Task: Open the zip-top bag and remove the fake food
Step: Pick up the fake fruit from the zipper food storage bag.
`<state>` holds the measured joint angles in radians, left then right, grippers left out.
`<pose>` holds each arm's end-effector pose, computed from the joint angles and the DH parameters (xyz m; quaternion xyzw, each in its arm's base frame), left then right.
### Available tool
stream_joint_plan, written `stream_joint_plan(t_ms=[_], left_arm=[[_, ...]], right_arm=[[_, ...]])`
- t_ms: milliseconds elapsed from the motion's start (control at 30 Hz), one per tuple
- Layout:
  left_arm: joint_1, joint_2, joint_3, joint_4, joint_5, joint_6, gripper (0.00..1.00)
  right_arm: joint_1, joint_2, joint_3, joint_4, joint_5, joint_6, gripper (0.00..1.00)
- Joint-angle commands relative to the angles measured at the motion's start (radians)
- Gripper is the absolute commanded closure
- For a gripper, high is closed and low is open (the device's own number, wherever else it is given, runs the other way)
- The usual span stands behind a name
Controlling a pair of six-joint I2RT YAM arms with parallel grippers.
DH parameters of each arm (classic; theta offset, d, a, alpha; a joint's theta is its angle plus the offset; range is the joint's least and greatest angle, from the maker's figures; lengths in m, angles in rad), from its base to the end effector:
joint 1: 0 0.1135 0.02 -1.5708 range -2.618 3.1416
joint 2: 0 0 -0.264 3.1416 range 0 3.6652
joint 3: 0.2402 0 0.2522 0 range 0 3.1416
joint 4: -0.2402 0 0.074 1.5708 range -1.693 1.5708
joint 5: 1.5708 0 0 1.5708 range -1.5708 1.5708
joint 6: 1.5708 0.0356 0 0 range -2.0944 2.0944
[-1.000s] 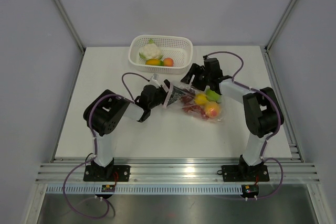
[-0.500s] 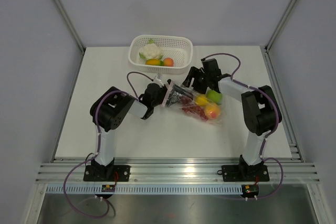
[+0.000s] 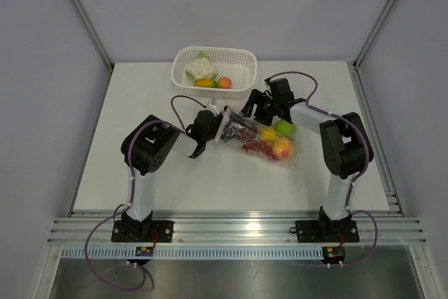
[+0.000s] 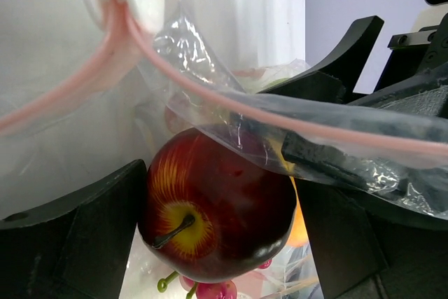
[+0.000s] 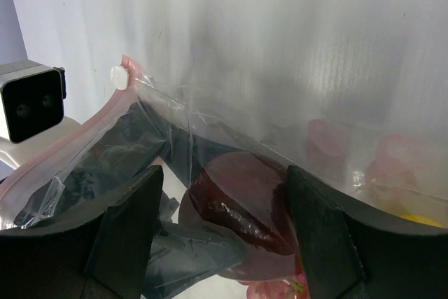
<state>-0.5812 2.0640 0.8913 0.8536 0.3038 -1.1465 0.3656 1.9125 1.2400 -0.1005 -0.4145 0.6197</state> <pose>0.3266 -0.2273 0.1096 -0.1383 0.7941 -0.5199 0.2828 0.3813 0.1613 0.1821 0.0350 0.9046 0.3468 0.2452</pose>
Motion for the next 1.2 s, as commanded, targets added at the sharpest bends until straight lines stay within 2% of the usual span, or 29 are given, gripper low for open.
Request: stream_joint_plan(t_ms=[0,200,300,333,400,933,1133,1167], left_arm=[[-0.003,0.018,0.011,0.044,0.027,-0.001,0.14],[-0.003,0.018,-0.008,0.088,0.047,-0.012,0.28],[-0.002,0.008,-0.015,0.108,0.063,-0.032,0.30],[-0.003,-0.004,-0.018,0.108,0.064,-0.035,0.31],[-0.002,-0.019,-0.025,0.101,0.070,-0.035,0.32],[0.009,-0.137,-0.100,-0.013,0.109,-0.055,0.35],[0.011,-0.186,-0.089,-0.115,0.135,-0.033,0.35],[0.011,-0.189,-0.086,-0.137,0.135,-0.022,0.35]], right_arm=[[0.010,0.000,0.035,0.016,-0.047,-0.014,0.21],[0.009,0.002,0.036,0.012,-0.037,-0.015,0.22],[0.009,-0.001,0.039,-0.002,-0.015,-0.018,0.22],[0.009,0.000,0.039,-0.007,-0.001,-0.018,0.26],[0.009,-0.004,0.038,-0.013,0.016,-0.017,0.31],[-0.017,-0.039,0.004,0.013,0.118,0.022,0.31],[-0.016,-0.148,-0.010,-0.024,0.174,-0.034,0.12],[-0.017,-0.191,-0.020,-0.037,0.189,-0.052,0.05]])
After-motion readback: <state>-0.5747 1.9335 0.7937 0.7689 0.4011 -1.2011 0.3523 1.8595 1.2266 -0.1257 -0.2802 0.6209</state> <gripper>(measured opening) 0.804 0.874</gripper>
